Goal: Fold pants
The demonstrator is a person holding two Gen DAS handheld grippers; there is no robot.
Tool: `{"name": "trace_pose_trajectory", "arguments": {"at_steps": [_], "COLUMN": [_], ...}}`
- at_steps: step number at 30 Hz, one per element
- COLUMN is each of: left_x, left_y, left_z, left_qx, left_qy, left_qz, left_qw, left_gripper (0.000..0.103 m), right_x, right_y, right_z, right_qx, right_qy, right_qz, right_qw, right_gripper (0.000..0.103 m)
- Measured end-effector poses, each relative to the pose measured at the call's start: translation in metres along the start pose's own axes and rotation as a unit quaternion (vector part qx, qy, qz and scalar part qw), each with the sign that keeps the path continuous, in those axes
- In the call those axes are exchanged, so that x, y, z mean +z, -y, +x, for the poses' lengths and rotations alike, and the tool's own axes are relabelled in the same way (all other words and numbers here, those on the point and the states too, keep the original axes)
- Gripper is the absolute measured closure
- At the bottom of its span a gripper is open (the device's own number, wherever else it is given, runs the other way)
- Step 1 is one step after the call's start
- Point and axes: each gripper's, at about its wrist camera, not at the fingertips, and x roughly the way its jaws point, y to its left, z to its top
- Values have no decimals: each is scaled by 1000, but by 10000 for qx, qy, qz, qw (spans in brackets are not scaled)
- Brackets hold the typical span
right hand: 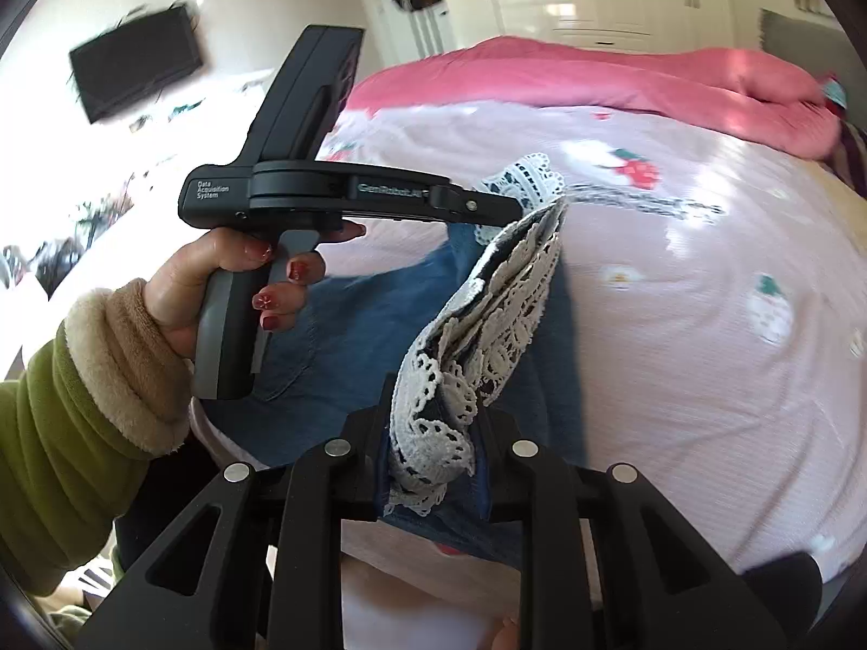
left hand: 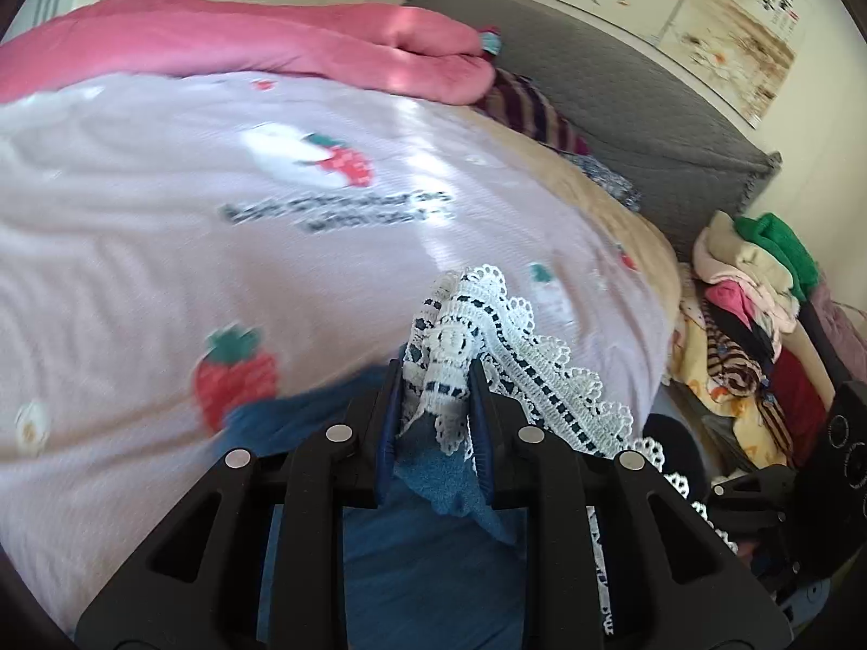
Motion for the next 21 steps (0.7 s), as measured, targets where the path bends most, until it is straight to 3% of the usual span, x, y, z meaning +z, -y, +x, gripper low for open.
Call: {"name": "trace_pose_trajectory", "arguments": {"at_steps": [7, 13, 16, 21], "left_x": [-22, -30, -31, -35], "left_y": [-31, -50, -60, -64], "left_z": [-14, -25, -39, -71], "left_qx": [72, 246, 351, 261], "left_qy": [155, 371, 560, 1020], "left_qz": [-360, -825, -1127, -1406], "left_qw": [9992, 9956, 9914, 9844], "left_gripper": [83, 70, 68, 61], "right_x": [-6, -16, -22, -30], "right_y": [-41, -59, -64, -74], "right_z": [31, 52, 59, 64], "right_qx": [-23, 13, 81, 321], "right_qy": [-412, -630, -685, -708], "right_qz": [-487, -648, -738, -864], "right_qw": [9980, 9959, 9949, 9932], "right_gripper": [82, 79, 78, 66]}}
